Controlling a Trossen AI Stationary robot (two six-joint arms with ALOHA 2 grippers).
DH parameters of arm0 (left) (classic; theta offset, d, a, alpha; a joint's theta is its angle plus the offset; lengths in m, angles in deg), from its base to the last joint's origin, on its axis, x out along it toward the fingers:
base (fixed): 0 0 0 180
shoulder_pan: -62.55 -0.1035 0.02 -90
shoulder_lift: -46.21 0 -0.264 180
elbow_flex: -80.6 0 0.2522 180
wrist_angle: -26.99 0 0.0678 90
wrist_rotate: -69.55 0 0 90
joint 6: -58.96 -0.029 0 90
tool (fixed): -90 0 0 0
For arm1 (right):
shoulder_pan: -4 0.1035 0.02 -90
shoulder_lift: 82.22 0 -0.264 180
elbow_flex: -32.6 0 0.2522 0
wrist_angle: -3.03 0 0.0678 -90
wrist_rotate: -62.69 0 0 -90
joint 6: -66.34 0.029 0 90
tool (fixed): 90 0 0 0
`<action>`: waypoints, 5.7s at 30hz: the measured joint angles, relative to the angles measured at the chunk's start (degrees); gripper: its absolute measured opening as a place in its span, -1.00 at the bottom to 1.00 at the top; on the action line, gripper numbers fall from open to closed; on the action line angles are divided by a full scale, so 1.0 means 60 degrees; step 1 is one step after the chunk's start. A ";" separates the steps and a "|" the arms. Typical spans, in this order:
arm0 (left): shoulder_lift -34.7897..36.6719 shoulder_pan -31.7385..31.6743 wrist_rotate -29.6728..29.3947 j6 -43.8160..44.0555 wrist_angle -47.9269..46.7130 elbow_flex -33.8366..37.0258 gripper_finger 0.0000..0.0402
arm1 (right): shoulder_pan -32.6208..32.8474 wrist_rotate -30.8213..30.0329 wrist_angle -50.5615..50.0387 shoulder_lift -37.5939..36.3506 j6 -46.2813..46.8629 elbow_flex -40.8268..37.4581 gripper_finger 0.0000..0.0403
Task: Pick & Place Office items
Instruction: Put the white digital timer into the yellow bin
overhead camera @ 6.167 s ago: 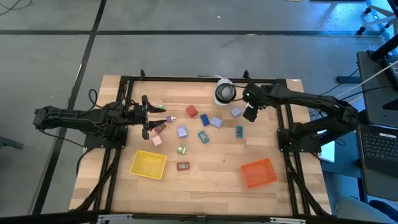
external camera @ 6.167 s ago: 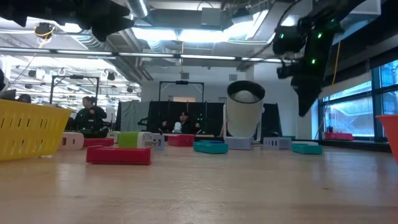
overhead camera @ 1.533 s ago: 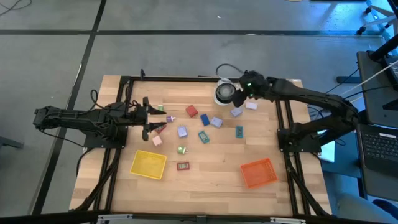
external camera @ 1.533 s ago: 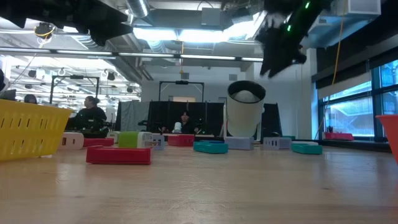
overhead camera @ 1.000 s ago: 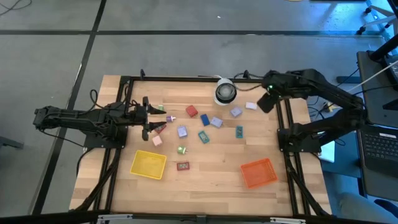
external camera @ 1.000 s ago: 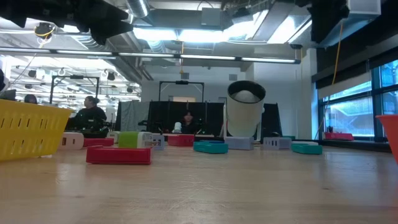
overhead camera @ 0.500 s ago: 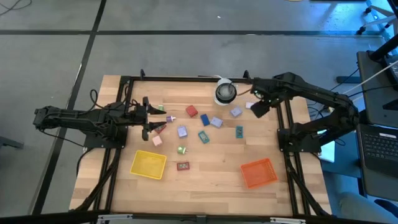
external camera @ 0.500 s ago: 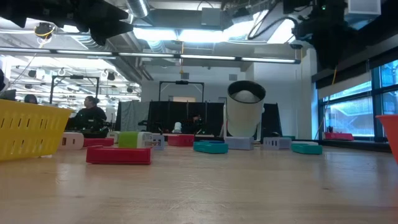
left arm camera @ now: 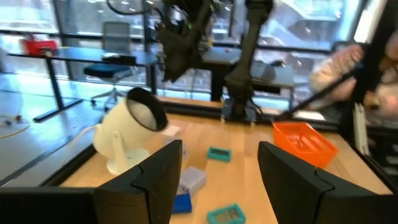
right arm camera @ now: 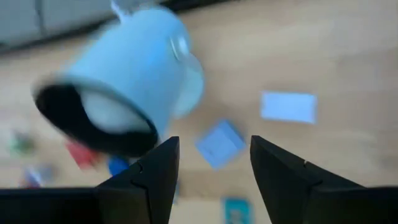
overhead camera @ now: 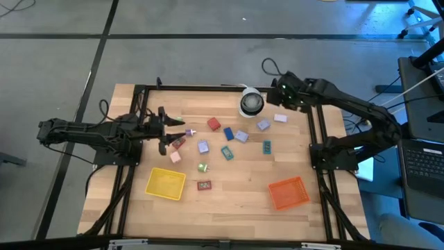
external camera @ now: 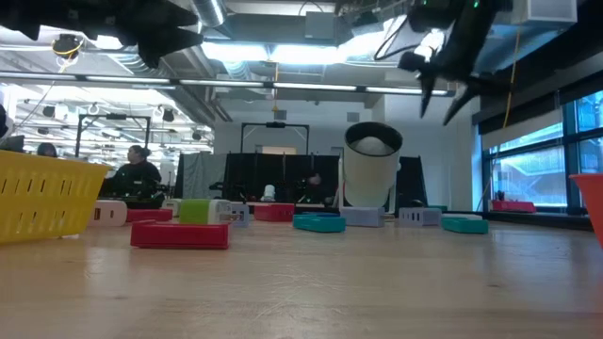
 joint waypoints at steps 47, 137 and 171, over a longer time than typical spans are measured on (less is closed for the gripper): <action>0.0028 0.0000 -0.0075 -0.0194 -0.1123 0.0000 0.03 | -0.1410 -0.0086 0.1998 0.2798 -0.1910 -0.2658 0.37; 0.0031 0.0000 0.0222 -0.0274 -0.1456 0.0000 0.03 | -0.1231 -0.0506 0.2084 0.3617 -0.2459 -0.2469 0.44; 0.0031 0.0000 0.0879 -0.0449 -0.1639 0.0000 0.03 | -0.1377 -0.0344 0.1516 0.3592 -0.1515 -0.2443 0.68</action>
